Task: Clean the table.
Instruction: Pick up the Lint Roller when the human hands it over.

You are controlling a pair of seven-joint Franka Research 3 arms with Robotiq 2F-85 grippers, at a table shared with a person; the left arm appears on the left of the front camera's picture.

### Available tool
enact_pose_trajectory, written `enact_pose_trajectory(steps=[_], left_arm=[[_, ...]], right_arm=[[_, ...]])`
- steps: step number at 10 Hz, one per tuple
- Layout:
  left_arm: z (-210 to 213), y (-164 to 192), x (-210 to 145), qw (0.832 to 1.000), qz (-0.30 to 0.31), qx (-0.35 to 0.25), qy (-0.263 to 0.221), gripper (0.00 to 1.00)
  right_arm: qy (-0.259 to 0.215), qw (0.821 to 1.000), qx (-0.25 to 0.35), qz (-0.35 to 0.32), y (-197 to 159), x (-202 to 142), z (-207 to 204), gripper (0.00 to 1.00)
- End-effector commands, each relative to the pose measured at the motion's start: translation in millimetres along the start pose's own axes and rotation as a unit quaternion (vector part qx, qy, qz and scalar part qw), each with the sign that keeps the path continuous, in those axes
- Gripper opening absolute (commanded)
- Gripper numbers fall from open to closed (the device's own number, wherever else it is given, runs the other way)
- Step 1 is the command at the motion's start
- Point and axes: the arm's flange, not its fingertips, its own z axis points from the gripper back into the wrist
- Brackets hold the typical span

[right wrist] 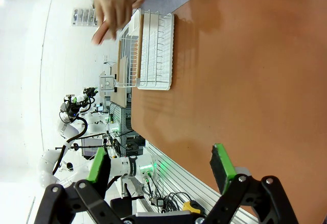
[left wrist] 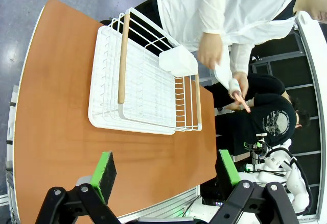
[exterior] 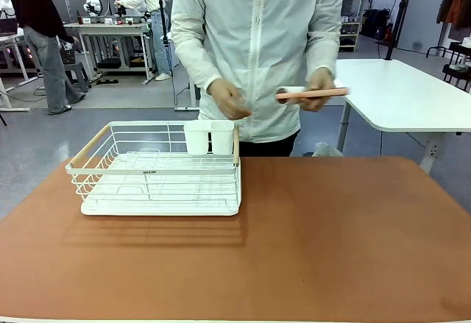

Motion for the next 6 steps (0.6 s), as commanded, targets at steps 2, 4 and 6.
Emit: enact_pose_trajectory(steps=[2,4,6], left_arm=[[2.5,0.6,0.0,1.000,-0.007,-0.007,0.000,1.00],[2.5,0.6,0.0,1.000,-0.007,-0.007,0.000,1.00],[2.5,0.6,0.0,1.000,-0.007,-0.007,0.000,1.00]], right_arm=[[-0.001,1.000,0.005,-0.003,2.8,-0.1,-0.1,1.00],[-0.001,1.000,0.005,-0.003,2.8,-0.1,-0.1,1.00],[0.000,1.000,0.000,0.000,0.0,0.0,0.0,1.00]])
